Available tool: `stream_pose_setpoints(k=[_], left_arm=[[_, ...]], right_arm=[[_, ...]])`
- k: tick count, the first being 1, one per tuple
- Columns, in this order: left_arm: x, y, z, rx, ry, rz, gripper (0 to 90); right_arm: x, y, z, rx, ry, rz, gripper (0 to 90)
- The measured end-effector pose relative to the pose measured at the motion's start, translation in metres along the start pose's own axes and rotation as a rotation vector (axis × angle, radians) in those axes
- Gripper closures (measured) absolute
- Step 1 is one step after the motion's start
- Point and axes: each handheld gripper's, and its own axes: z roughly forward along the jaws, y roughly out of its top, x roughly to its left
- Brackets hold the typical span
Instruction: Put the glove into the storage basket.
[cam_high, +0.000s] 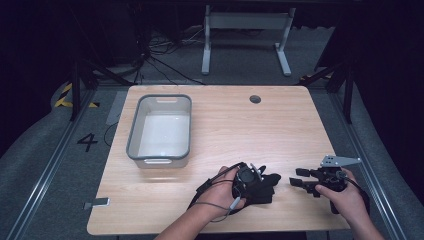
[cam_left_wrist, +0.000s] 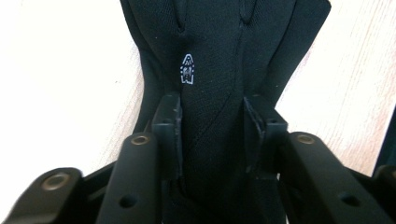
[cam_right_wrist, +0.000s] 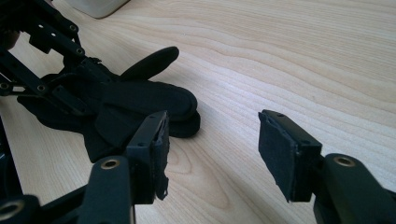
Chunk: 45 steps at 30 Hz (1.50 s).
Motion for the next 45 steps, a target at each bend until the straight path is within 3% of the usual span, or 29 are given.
stream_pose_setpoints(k=[7,14,21,28,31,45], left_arm=[[0.005,-0.001,-0.010,0.002,-0.056,-0.056,66.3],[0.007,-0.003,-0.036,-0.032,-0.059,-0.087,66.3],[0.014,-0.007,-0.071,-0.086,-0.029,-0.108,66.0],[0.019,-0.011,-0.092,-0.105,-0.015,-0.131,65.9],[0.024,-0.014,-0.101,-0.116,-0.002,-0.148,65.9],[0.055,-0.031,-0.143,-0.179,0.029,-0.268,65.7]], right_arm=[[-0.003,-0.001,-0.002,-0.005,0.001,0.003,43.9],[-0.004,-0.001,-0.003,-0.007,-0.005,0.007,44.0],[-0.004,-0.002,0.001,0.006,-0.006,0.005,44.0],[-0.005,0.001,0.003,0.011,-0.027,-0.003,47.1],[-0.005,0.002,0.005,0.022,-0.010,0.032,49.8],[-0.003,0.003,0.014,0.047,-0.001,0.036,49.7]])
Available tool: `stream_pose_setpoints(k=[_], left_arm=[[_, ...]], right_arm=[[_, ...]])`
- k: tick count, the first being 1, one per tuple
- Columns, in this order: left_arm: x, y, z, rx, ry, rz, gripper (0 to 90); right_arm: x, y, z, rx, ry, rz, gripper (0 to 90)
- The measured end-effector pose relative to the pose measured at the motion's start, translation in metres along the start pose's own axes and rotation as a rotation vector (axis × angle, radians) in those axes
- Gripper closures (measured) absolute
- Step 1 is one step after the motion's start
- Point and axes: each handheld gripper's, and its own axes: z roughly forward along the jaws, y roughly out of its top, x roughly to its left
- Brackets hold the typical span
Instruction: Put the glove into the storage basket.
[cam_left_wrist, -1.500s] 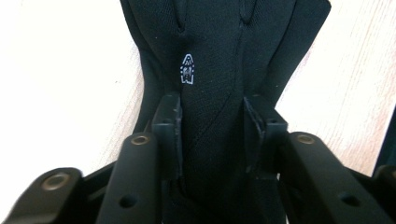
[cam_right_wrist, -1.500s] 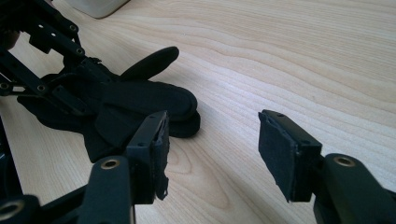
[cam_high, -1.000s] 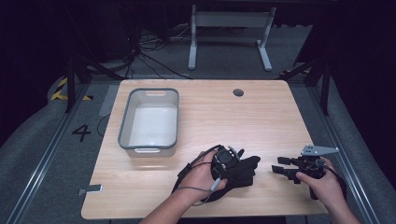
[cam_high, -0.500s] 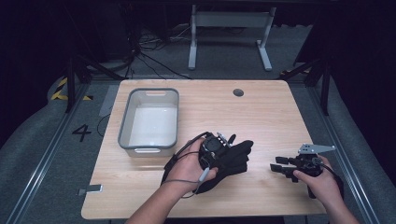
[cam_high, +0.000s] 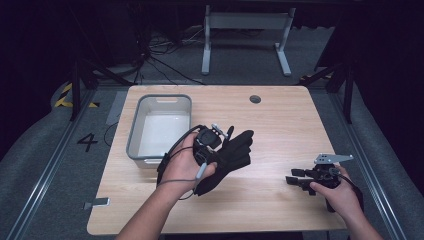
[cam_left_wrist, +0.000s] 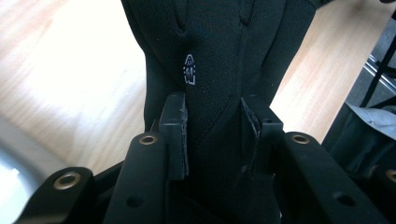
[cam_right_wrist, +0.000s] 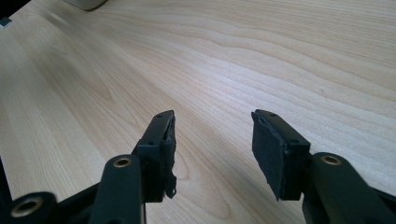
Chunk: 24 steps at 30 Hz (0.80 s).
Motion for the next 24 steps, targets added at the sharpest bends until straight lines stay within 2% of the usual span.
stream_pose_setpoints(k=[6,9,13,17,20,24], left_arm=[[0.014,0.002,-0.015,-0.015,0.030,-0.029,65.6],[0.023,0.003,-0.022,-0.039,0.031,-0.058,65.5],[0.037,0.004,-0.031,-0.049,0.061,-0.095,65.5],[0.055,0.005,-0.040,-0.066,0.091,-0.147,65.5],[0.071,0.004,-0.047,-0.093,0.116,-0.202,65.5],[0.093,0.003,-0.049,-0.098,0.160,-0.271,65.5]], right_arm=[[0.001,0.000,0.001,0.004,0.008,0.001,49.7],[0.001,0.000,0.001,0.001,0.011,0.006,49.6],[0.001,-0.002,0.000,-0.002,0.010,0.004,49.5],[0.002,-0.003,-0.002,-0.002,0.006,0.007,49.2],[0.003,-0.005,-0.003,0.001,0.005,0.012,49.0],[0.003,-0.006,-0.005,-0.002,0.000,0.015,49.0]])
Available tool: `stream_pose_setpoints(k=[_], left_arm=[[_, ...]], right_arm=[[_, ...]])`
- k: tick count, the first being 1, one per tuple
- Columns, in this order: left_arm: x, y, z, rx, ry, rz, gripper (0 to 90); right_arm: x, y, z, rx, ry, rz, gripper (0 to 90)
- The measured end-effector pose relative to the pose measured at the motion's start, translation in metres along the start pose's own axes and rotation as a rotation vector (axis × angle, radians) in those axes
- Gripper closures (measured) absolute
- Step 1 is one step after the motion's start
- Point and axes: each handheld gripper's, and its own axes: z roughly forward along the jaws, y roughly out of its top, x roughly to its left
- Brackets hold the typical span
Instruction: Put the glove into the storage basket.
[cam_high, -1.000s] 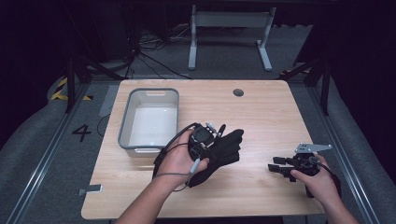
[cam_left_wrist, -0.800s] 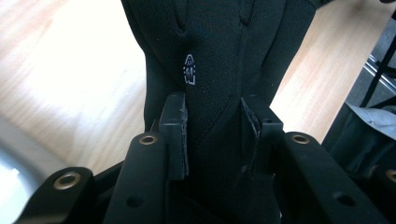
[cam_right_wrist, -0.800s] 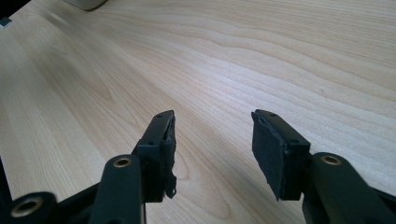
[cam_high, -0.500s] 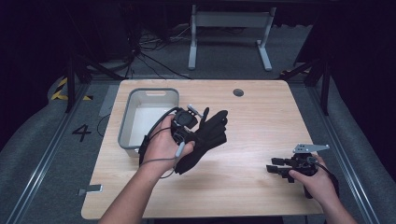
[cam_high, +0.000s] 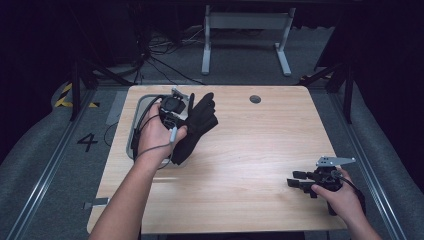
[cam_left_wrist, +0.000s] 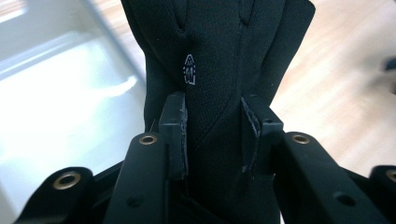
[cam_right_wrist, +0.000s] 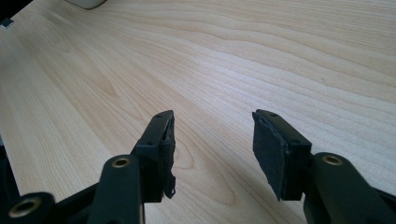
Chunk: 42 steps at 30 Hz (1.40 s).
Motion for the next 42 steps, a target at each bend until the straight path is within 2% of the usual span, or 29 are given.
stream_pose_setpoints(k=[8,14,18,23,28,33,37,42], left_arm=[[0.032,0.005,0.011,-0.009,0.053,-0.144,65.4],[0.049,0.007,0.020,-0.011,0.116,-0.200,65.3],[0.060,0.007,0.026,-0.015,0.134,-0.252,65.3],[0.069,0.007,0.033,-0.016,0.150,-0.278,65.1],[0.076,0.008,0.044,0.030,0.175,-0.285,65.0],[0.084,0.008,0.056,0.063,0.171,-0.317,64.6],[0.088,0.008,0.065,0.100,0.173,-0.321,64.5],[0.095,0.004,0.074,0.143,0.170,-0.347,64.4]], right_arm=[[0.001,0.000,0.002,0.008,0.000,-0.003,48.6],[0.001,-0.001,0.004,0.013,0.006,-0.009,48.3],[0.000,-0.002,0.004,0.015,0.003,-0.010,48.1],[0.001,-0.002,0.005,0.015,0.006,-0.012,47.4],[-0.001,-0.002,0.005,0.016,0.011,-0.015,47.2],[-0.002,-0.002,0.005,0.017,0.007,-0.015,46.7],[-0.003,-0.002,0.004,0.013,0.006,-0.015,45.8],[-0.004,-0.001,0.003,0.009,0.005,-0.015,45.9]])
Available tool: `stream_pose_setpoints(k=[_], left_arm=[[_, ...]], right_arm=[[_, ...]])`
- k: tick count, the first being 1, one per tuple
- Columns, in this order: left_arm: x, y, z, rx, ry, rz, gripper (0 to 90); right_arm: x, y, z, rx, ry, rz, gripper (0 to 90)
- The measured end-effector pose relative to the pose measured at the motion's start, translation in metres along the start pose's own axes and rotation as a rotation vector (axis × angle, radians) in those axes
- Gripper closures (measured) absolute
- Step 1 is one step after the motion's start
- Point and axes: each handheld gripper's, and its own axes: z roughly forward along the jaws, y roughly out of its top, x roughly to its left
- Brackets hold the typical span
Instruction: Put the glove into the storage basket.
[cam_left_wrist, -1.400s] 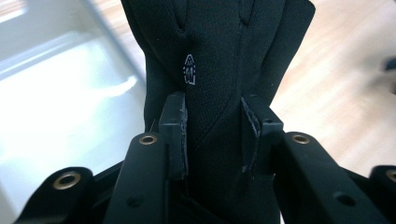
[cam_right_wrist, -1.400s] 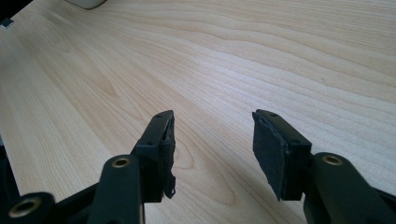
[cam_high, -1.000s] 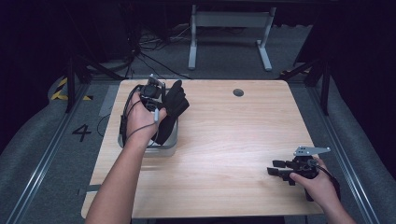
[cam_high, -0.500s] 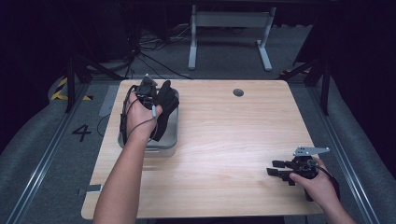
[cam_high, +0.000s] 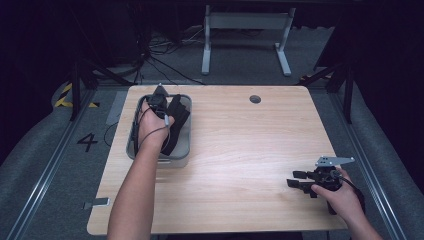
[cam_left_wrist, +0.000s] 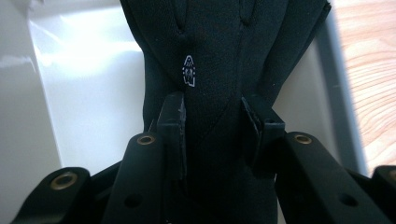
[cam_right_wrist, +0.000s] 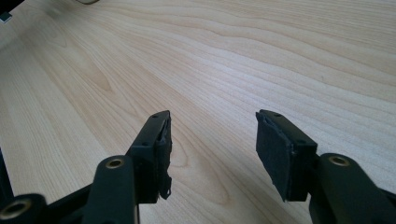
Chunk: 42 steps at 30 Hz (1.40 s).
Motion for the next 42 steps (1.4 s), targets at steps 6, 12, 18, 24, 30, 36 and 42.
stream_pose_setpoints(k=[6,12,18,24,30,36,42], left_arm=[[0.006,-0.002,0.013,0.048,0.018,-0.023,64.4],[0.013,-0.003,0.021,0.077,0.049,-0.059,64.2],[0.016,-0.004,0.025,0.094,0.049,-0.063,62.3],[0.014,-0.003,0.018,0.027,0.051,-0.038,47.8],[0.010,-0.007,0.002,-0.033,0.038,-0.004,38.5],[0.003,-0.019,-0.026,-0.110,-0.005,0.057,35.6],[-0.010,-0.041,-0.055,-0.180,-0.047,0.140,36.3]], right_arm=[[0.002,0.001,0.000,-0.003,0.005,-0.004,45.9],[0.001,0.000,0.000,0.000,0.009,0.001,45.8],[0.001,0.001,0.001,-0.002,0.010,-0.002,45.8],[0.001,0.001,0.001,-0.001,0.009,-0.005,45.1],[0.001,0.004,0.002,-0.007,0.013,-0.009,44.8],[-0.001,0.007,0.003,-0.009,0.006,-0.013,44.8],[0.000,0.012,0.006,-0.011,0.007,-0.023,44.6]])
